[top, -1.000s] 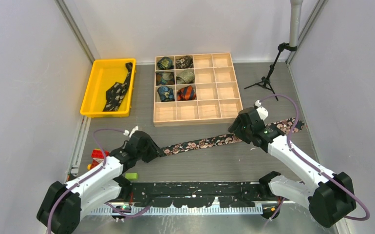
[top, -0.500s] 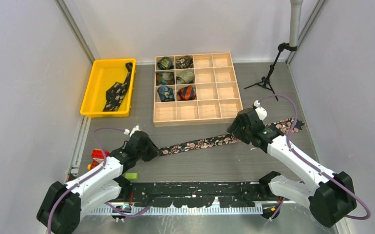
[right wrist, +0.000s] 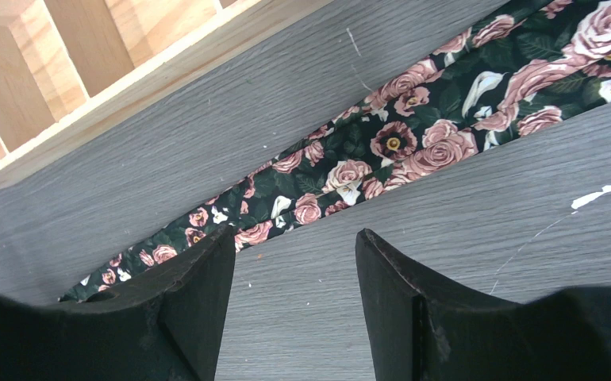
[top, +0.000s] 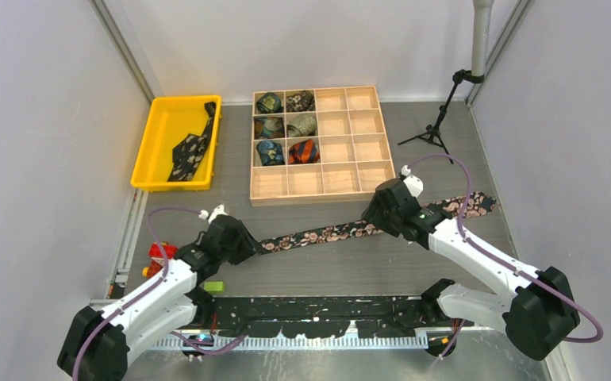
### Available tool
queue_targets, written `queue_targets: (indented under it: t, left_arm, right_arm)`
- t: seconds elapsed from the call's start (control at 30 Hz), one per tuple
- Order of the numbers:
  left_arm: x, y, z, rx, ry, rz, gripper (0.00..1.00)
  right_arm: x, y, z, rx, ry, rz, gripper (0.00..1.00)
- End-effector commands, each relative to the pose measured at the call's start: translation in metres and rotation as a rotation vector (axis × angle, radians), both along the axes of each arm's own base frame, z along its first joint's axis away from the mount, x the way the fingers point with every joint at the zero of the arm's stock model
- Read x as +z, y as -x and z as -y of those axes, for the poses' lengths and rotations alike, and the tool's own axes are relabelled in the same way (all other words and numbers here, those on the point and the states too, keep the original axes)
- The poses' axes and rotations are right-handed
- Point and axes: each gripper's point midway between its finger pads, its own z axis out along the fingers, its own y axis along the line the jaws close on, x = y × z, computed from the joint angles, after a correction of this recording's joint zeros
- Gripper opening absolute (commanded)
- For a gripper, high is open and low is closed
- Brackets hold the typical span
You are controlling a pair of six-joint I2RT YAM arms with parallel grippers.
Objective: Roll the ties
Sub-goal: Roll the tie at the center of the board.
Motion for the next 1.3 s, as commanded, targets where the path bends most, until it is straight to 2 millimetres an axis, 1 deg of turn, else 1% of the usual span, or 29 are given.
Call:
queue_targets:
  t: [0.0, 0.1, 0.2, 0.4, 0.53, 0.57, 0.7, 0.8, 0.87, 0.93, 1.1, 1.2, 1.27]
  left_arm:
    - [0.008, -0.015, 0.001, 0.015, -0.003, 0.053, 0.38]
    - [0.004, -0.018, 0.003, 0.015, 0.0, 0.05, 0.38]
    - [0.0, -0.019, 0.005, 0.018, 0.004, 0.044, 0.35]
    - [-0.005, -0.019, 0.007, 0.023, 0.014, 0.032, 0.18]
    - [0.0, -0.021, 0.009, 0.008, 0.022, 0.051, 0.02]
    - [0.003, -0.021, 0.01, 0.003, 0.02, 0.055, 0.0]
    - [0.014, -0.021, 0.007, -0.028, -0.008, 0.07, 0.0]
    - [0.021, -0.018, 0.004, -0.046, -0.033, 0.077, 0.0]
    - [0.026, -0.017, 0.001, -0.05, -0.046, 0.087, 0.0]
    - [0.03, -0.017, -0.001, -0.056, -0.057, 0.098, 0.0]
    - [0.039, -0.014, -0.005, -0.07, -0.08, 0.114, 0.0]
    - [0.042, -0.014, -0.007, -0.077, -0.088, 0.118, 0.0]
    - [0.044, -0.014, -0.007, -0.08, -0.089, 0.122, 0.0]
  right_arm:
    - [0.023, -0.017, -0.013, -0.008, -0.023, 0.082, 0.62]
    - [0.023, -0.017, -0.017, 0.004, -0.022, 0.086, 0.62]
    - [0.022, -0.016, -0.021, 0.014, -0.024, 0.087, 0.62]
    - [0.018, -0.014, -0.03, 0.036, -0.019, 0.082, 0.62]
    - [0.02, -0.014, -0.047, 0.074, -0.041, 0.095, 0.62]
    - [0.022, -0.014, -0.054, 0.095, -0.045, 0.101, 0.62]
    - [0.026, -0.01, -0.092, 0.181, -0.069, 0.11, 0.62]
    - [0.032, -0.006, -0.126, 0.248, -0.109, 0.129, 0.62]
    - [0.034, -0.002, -0.152, 0.3, -0.14, 0.128, 0.6]
    - [0.041, -0.001, -0.179, 0.347, -0.176, 0.134, 0.54]
    - [0.043, 0.006, -0.238, 0.449, -0.242, 0.113, 0.38]
    - [0.037, 0.012, -0.267, 0.497, -0.27, 0.09, 0.28]
    - [0.034, 0.015, -0.281, 0.518, -0.276, 0.078, 0.22]
